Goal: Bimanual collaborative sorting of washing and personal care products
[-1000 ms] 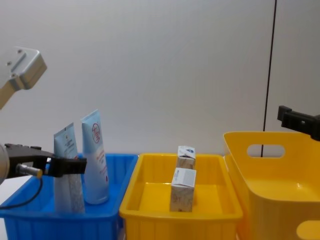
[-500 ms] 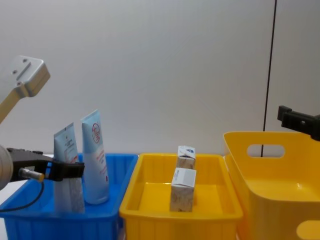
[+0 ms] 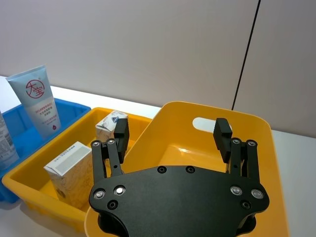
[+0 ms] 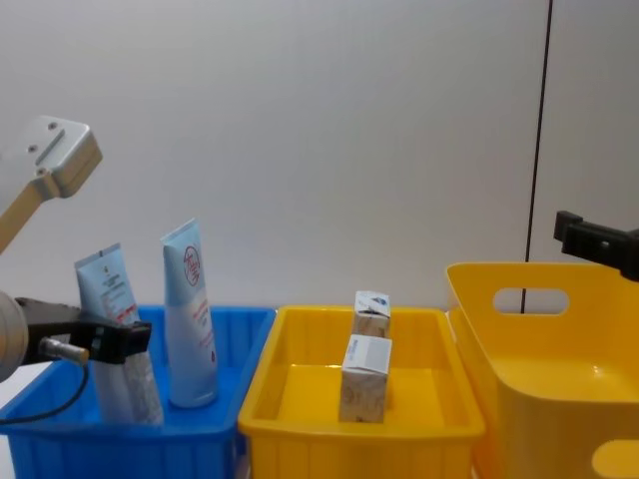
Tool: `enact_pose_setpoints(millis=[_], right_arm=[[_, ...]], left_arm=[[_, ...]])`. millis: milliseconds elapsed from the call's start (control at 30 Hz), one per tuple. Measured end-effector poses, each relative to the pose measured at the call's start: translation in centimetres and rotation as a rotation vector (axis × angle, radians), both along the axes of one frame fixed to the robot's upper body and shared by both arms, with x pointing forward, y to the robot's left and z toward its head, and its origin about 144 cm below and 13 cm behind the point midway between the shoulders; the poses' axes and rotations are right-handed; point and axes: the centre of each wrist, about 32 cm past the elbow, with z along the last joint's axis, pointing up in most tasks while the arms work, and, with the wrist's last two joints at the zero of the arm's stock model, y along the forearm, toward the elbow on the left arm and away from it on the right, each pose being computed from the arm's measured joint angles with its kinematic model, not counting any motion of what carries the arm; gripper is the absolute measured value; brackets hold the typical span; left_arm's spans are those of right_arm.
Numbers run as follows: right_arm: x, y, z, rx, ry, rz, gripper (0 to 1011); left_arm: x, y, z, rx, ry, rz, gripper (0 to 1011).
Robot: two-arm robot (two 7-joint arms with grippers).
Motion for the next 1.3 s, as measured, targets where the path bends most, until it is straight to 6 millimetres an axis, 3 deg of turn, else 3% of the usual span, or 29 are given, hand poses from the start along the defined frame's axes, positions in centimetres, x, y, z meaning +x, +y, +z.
enact_pose_setpoints(millis=[233,833,1300], right_arm=[[0.0,0.0,0.0,0.0,0.0,0.0,1002],[0.0,0.0,0.0,0.0,0.0,0.0,1002],[0.0,0.0,0.0,0.0,0.0,0.0,1002]], left_arm=[[0.1,0.0,0.0,0.001,0.0,0.0,352],[-0.2,0.2,0.4,0.015,-0.002,-0.016,253],[-1.0,1.5,4.3,0.12,-0.033,-0.092,239]])
